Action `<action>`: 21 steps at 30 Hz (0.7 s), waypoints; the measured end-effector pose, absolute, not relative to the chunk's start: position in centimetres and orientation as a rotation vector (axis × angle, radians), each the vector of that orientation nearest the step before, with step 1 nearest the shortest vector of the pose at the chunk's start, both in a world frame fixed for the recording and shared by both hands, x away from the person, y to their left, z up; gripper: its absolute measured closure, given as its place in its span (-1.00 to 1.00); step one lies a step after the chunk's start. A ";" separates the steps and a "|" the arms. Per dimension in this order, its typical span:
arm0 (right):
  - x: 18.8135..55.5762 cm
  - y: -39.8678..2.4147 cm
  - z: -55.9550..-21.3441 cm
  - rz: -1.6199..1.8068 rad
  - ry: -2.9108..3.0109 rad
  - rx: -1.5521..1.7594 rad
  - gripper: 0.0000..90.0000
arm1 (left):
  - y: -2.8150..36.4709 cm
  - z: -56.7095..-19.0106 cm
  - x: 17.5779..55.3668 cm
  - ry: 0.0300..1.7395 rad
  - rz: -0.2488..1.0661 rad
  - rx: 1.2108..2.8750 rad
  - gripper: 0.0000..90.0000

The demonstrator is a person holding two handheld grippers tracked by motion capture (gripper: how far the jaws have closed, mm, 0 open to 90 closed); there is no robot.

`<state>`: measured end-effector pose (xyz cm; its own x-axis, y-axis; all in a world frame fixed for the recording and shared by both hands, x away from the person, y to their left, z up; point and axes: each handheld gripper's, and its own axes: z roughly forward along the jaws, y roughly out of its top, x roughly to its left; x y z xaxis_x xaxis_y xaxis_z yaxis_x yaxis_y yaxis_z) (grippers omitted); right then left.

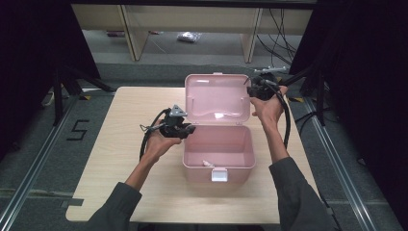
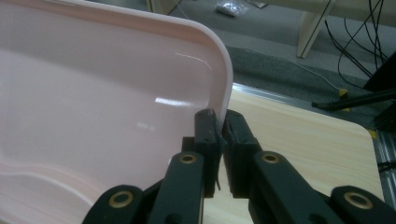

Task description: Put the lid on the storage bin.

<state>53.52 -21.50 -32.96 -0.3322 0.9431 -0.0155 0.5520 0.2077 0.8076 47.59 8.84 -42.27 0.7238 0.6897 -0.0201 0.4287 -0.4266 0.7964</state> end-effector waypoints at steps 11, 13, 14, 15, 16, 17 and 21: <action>51.2 -21.8 -32.0 1.040 1.946 1.300 0.92 | 8.8 -42.3 47.6 0.846 0.394 2.079 0.68; 50.6 -21.9 -31.9 1.060 1.932 1.301 0.92 | 8.8 -42.3 47.6 0.846 0.394 2.079 0.68; 50.4 -22.0 -31.9 1.064 1.933 1.296 0.92 | 8.8 -42.3 47.6 0.846 0.395 2.078 0.68; 50.2 -22.0 -31.8 1.067 1.937 1.280 0.92 | 8.8 -42.3 47.6 0.847 0.395 2.076 0.68; 49.9 -22.0 -31.7 1.071 1.931 1.286 0.92 | 8.8 -42.3 47.7 0.845 0.395 2.077 0.68; 49.7 -22.1 -31.7 1.069 1.933 1.265 0.92 | 8.8 -42.3 47.7 0.845 0.394 2.077 0.68; 49.0 -22.4 -31.6 1.085 1.932 1.240 0.92 | 8.8 -42.3 47.7 0.844 0.397 2.076 0.68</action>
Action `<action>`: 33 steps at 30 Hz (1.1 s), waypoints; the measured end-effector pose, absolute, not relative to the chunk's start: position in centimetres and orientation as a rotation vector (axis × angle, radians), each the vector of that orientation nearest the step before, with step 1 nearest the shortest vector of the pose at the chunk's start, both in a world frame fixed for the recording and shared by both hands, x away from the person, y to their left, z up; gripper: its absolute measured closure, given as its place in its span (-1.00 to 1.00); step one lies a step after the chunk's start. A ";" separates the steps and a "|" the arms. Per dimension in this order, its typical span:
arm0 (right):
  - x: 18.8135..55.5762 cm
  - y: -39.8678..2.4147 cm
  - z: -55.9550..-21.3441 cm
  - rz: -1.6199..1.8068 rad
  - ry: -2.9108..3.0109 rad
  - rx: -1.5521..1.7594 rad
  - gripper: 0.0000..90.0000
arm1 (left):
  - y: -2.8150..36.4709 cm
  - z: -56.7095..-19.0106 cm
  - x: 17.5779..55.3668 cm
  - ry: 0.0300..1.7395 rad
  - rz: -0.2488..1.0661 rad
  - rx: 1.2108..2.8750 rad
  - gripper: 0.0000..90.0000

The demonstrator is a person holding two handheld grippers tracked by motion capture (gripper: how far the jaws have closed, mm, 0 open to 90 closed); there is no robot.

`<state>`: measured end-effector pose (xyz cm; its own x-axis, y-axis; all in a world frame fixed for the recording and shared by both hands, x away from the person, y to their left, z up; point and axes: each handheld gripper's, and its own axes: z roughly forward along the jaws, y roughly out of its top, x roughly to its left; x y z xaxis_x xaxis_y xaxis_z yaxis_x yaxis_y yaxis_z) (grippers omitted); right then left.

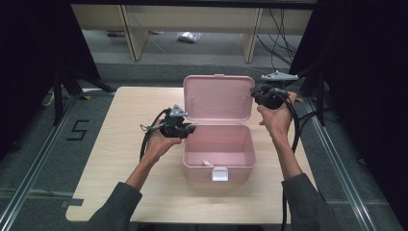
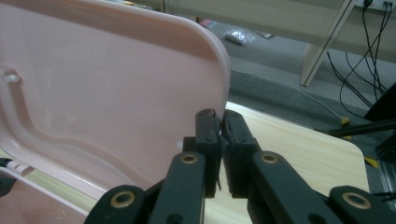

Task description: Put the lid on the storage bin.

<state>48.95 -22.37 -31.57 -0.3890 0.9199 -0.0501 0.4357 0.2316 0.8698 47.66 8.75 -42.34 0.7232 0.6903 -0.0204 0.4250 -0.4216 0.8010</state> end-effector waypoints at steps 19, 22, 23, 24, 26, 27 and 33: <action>45.8 -22.5 -31.5 1.127 1.915 1.167 0.93 | 8.8 -42.4 47.6 0.859 0.416 2.072 0.67; 45.0 -22.9 -31.6 1.129 1.902 1.147 0.93 | 8.8 -42.5 47.6 0.855 0.411 2.067 0.67; 44.9 -22.8 -31.7 1.144 1.911 1.166 0.93 | 8.7 -42.5 47.6 0.855 0.417 2.065 0.67; 44.7 -23.0 -31.8 1.147 1.899 1.147 0.93 | 8.7 -42.5 47.6 0.857 0.418 2.063 0.66; 44.2 -23.0 -31.8 1.154 1.906 1.166 0.93 | 8.7 -42.5 47.6 0.856 0.418 2.065 0.66; 44.1 -23.0 -31.8 1.163 1.906 1.163 0.93 | 8.7 -42.5 47.6 0.857 0.417 2.065 0.66; 43.6 -23.3 -32.0 1.166 1.907 1.123 0.95 | 8.7 -42.6 47.6 0.853 0.419 2.060 0.65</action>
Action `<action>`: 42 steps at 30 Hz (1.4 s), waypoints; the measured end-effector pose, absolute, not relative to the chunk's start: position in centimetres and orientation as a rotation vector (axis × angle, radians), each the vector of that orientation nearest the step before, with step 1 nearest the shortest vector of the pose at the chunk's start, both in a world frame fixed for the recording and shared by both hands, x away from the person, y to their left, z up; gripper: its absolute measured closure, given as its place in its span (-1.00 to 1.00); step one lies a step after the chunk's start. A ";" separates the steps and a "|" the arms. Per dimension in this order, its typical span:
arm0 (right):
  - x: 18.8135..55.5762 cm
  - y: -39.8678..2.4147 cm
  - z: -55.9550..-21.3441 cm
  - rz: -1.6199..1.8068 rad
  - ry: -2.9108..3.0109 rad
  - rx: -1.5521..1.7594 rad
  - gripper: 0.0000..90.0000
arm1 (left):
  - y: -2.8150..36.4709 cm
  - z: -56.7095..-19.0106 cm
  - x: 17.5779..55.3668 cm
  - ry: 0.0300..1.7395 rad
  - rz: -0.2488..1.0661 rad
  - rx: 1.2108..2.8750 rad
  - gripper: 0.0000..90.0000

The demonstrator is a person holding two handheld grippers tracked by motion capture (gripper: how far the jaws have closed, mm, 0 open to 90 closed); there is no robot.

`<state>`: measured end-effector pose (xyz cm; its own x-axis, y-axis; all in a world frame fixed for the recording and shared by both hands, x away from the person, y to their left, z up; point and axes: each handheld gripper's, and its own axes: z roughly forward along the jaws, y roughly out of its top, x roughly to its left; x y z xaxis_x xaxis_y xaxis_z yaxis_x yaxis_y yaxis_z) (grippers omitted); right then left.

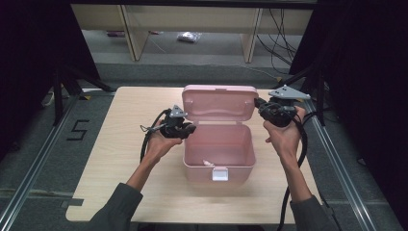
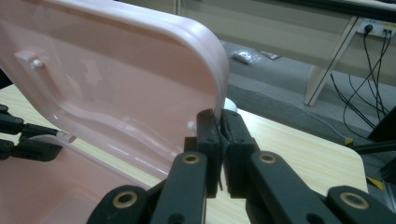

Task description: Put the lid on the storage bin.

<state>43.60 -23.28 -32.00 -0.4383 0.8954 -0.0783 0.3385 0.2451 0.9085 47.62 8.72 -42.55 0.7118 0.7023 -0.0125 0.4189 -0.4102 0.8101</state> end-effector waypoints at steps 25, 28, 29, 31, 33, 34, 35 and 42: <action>42.2 -23.4 -32.6 1.187 1.892 1.132 0.95 | 9.5 -42.2 47.2 0.854 0.404 2.019 0.49; 42.0 -23.5 -32.6 1.184 1.883 1.116 0.95 | 9.7 -41.9 46.9 0.860 0.407 2.019 0.44; 41.9 -23.4 -32.7 1.191 1.881 1.130 0.95 | 9.7 -41.9 46.8 0.859 0.400 2.022 0.41; 41.9 -23.6 -32.6 1.181 1.888 1.097 0.95 | 9.7 -41.8 46.6 0.858 0.398 2.020 0.37; 41.8 -23.5 -32.6 1.188 1.896 1.107 0.95 | 9.9 -41.7 46.4 0.865 0.391 2.013 0.31; 41.7 -23.4 -32.7 1.193 1.881 1.120 0.95 | 9.9 -41.7 46.3 0.873 0.391 1.999 0.27; 41.7 -23.5 -32.7 1.181 1.882 1.104 0.95 | 10.0 -41.7 46.2 0.879 0.395 1.995 0.26; 41.4 -23.7 -32.8 1.184 1.894 1.075 0.95 | 10.6 -41.3 45.6 0.904 0.366 1.955 0.12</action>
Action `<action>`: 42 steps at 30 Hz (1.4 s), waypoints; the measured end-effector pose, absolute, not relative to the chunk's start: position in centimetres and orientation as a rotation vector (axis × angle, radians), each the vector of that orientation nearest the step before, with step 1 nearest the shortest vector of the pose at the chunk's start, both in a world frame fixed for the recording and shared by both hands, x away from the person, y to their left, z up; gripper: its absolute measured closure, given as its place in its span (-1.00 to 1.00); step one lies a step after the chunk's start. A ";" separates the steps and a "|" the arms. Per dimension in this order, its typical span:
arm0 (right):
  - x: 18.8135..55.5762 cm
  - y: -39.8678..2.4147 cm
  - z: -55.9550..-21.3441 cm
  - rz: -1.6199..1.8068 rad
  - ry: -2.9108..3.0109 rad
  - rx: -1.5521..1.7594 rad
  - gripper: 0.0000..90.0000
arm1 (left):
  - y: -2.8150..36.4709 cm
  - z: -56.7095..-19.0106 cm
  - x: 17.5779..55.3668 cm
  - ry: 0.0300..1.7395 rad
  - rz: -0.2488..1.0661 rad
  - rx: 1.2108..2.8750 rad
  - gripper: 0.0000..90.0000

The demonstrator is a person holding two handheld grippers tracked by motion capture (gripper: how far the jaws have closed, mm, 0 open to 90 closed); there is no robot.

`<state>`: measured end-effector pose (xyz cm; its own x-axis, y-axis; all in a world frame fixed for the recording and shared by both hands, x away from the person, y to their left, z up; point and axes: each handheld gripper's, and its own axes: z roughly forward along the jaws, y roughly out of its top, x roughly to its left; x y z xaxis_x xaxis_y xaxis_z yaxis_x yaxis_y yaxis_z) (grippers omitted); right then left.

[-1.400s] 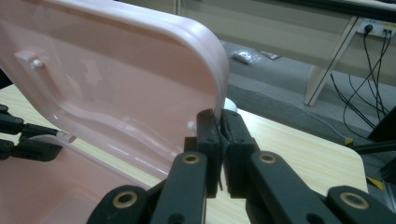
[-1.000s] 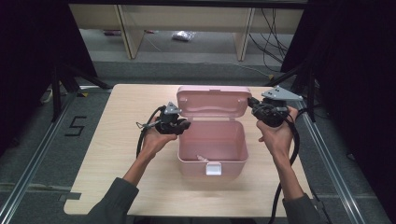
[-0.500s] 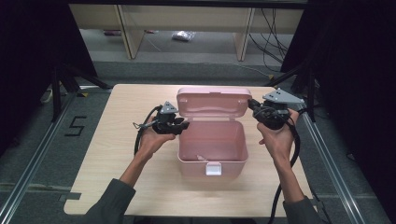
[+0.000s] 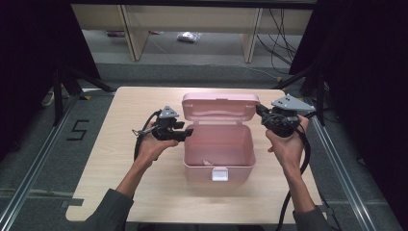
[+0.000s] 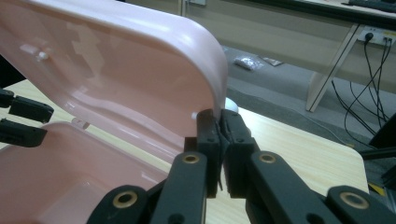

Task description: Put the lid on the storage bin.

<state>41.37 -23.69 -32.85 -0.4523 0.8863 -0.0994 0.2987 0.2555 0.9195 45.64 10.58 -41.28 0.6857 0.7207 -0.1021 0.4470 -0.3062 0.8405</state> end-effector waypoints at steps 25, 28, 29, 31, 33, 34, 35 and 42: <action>40.3 -24.0 -33.2 1.208 1.912 1.096 0.93 | 12.0 -39.9 41.4 0.851 0.329 1.941 -0.03; 40.4 -24.1 -33.4 1.203 1.897 1.064 0.93 | 12.3 -39.7 40.8 0.830 0.335 1.963 -0.04; 40.4 -24.1 -33.4 1.203 1.892 1.060 0.93 | 12.2 -39.7 40.5 0.841 0.345 1.944 -0.04; 40.1 -24.0 -33.5 1.207 1.888 1.083 0.93 | 12.3 -39.5 40.1 0.843 0.350 1.938 -0.04; 40.0 -24.1 -33.4 1.199 1.916 1.074 0.93 | 12.4 -39.4 39.7 0.837 0.352 1.936 -0.04; 40.0 -24.1 -33.5 1.203 1.912 1.071 0.93 | 12.5 -39.3 39.6 0.830 0.341 1.947 -0.05; 40.0 -24.1 -33.5 1.203 1.900 1.071 0.93 | 12.6 -39.4 39.4 0.821 0.344 1.944 -0.05; 39.8 -24.2 -33.6 1.198 1.905 1.045 0.92 | 12.7 -39.4 38.3 0.813 0.328 1.947 -0.07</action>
<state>39.77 -24.24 -33.59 -0.4724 0.8749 -0.1069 0.2827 0.2653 0.9218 38.30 12.71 -39.38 0.7411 0.6628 -0.1071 0.4035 -0.3122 0.8600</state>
